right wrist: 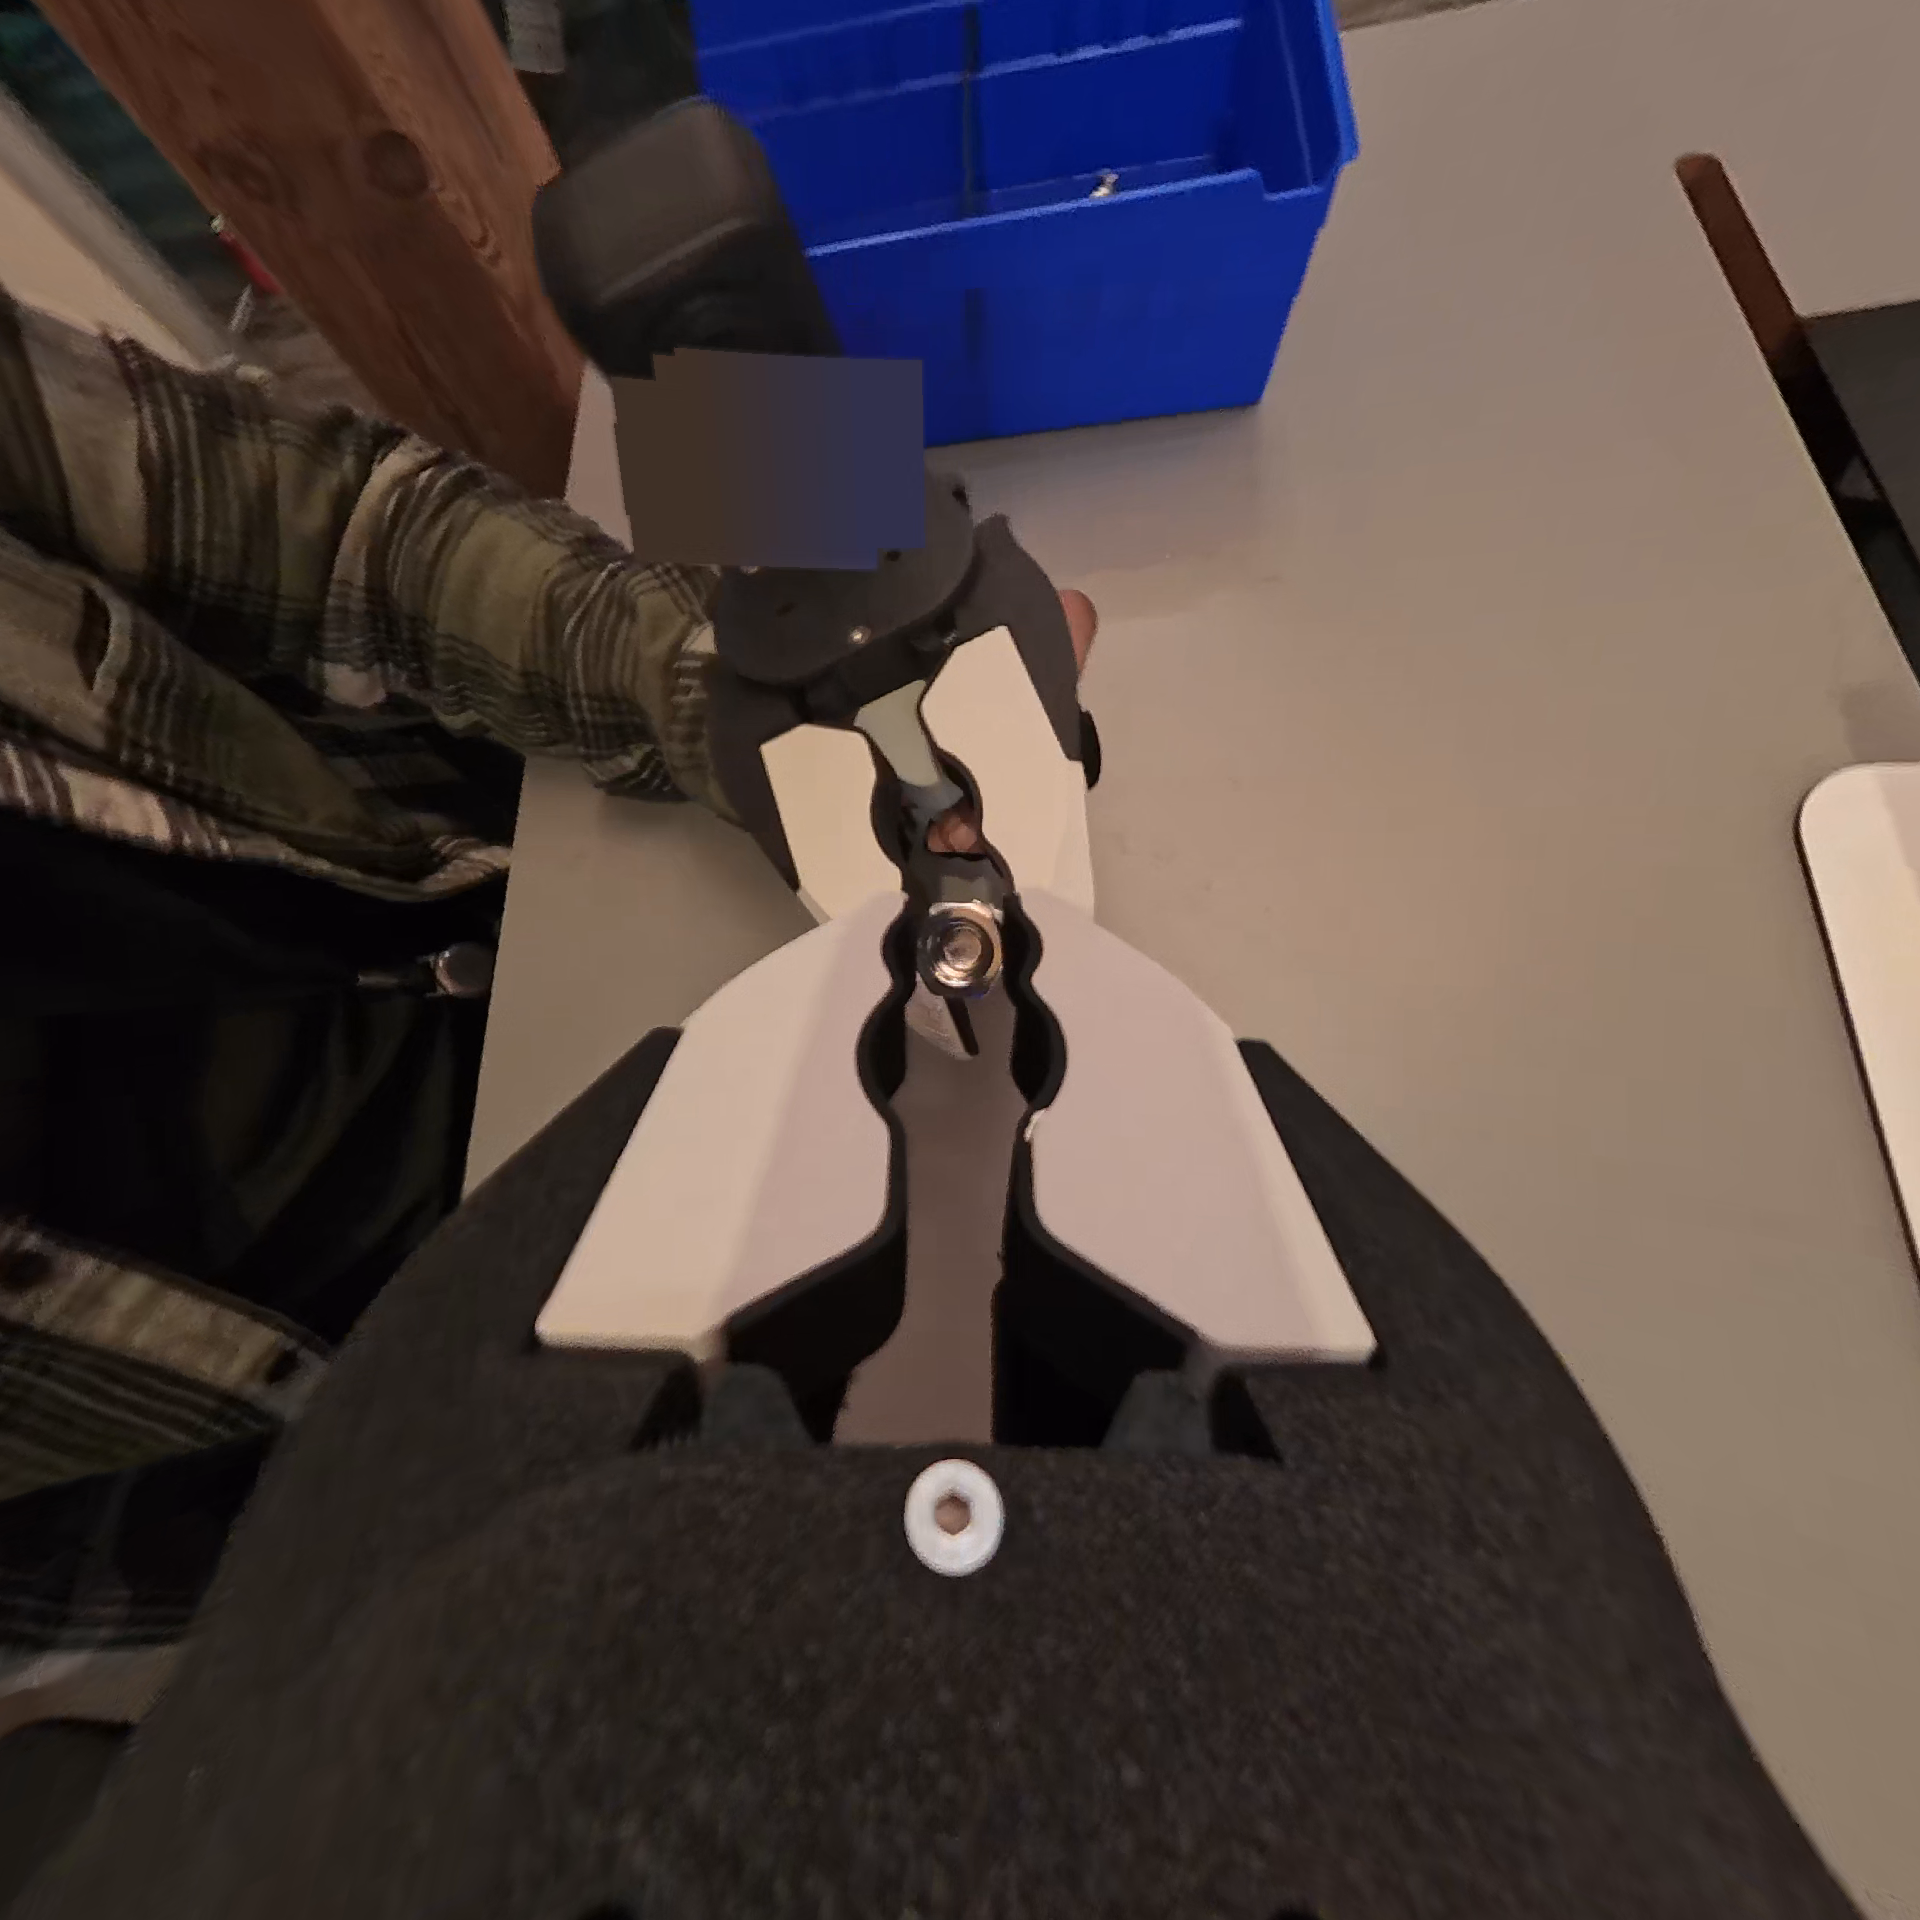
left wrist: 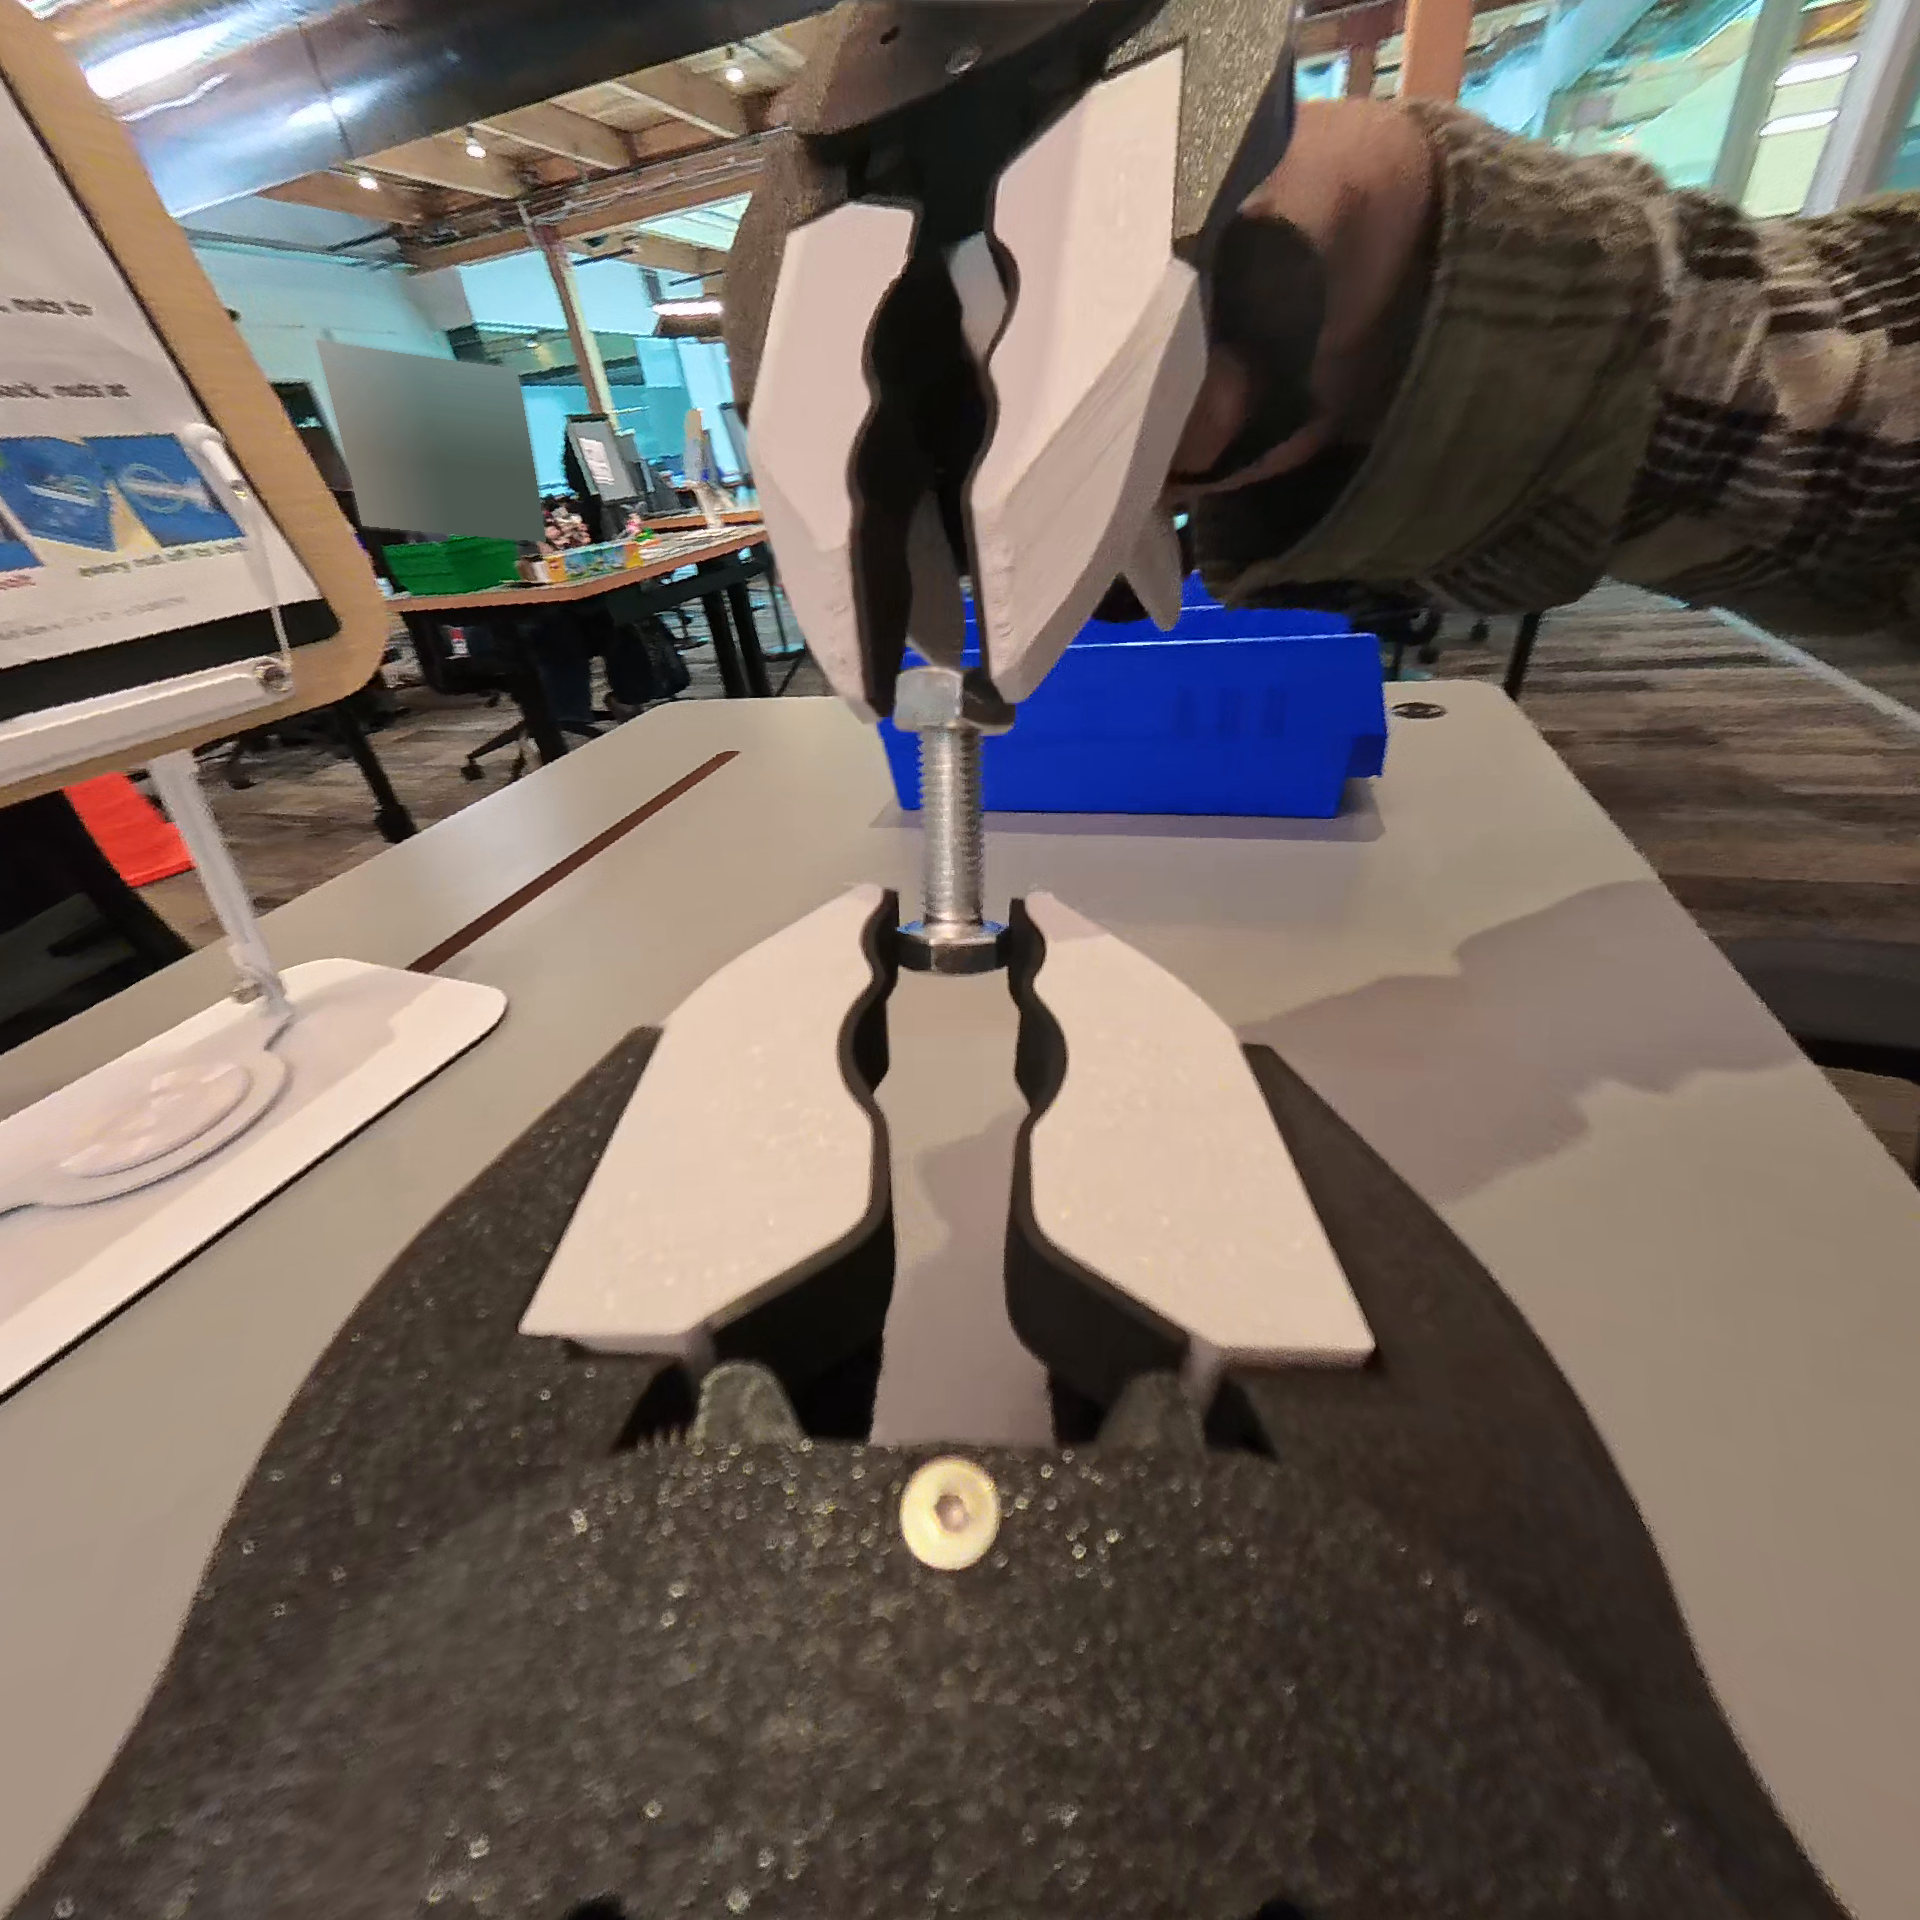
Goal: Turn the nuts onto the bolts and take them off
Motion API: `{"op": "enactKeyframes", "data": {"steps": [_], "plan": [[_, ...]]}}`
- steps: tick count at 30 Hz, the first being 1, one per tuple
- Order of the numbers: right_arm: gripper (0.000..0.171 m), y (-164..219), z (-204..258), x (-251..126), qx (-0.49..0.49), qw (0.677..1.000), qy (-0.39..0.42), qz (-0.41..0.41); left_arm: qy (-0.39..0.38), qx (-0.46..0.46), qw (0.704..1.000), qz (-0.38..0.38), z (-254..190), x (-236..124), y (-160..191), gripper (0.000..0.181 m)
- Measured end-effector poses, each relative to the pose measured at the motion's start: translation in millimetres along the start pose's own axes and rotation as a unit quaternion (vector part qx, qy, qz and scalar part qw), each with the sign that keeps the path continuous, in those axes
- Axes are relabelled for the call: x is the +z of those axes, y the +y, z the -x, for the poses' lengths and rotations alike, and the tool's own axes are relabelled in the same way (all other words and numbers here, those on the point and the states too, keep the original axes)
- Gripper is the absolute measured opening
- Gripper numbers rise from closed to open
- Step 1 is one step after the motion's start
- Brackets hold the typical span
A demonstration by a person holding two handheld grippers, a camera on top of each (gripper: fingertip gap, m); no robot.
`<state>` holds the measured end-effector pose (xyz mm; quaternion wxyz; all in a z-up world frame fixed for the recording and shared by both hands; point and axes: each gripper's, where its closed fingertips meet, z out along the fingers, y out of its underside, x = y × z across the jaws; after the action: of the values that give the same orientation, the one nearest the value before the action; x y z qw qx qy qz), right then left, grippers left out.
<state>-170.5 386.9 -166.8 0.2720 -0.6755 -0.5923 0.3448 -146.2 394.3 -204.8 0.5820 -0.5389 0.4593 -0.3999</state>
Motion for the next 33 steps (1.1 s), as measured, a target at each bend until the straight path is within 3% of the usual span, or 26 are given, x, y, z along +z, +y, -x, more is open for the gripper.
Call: {"op": "enactKeyframes", "data": {"steps": [11, 33], "plan": [[0.015, 0.0, -8.4, 0.7, 0.140, 0.988, 0.060, 0.004, -0.040, 0.013, 0.999, 0.011, 7.5, -0.5, 1.6, 0.020], [0.018, -4.2, -5.8, 1.7, 0.075, 0.995, 0.067, 0.006, -0.020, -0.012, 1.000, -0.006, 4.7, -0.6, -2.5, 0.020]]}}
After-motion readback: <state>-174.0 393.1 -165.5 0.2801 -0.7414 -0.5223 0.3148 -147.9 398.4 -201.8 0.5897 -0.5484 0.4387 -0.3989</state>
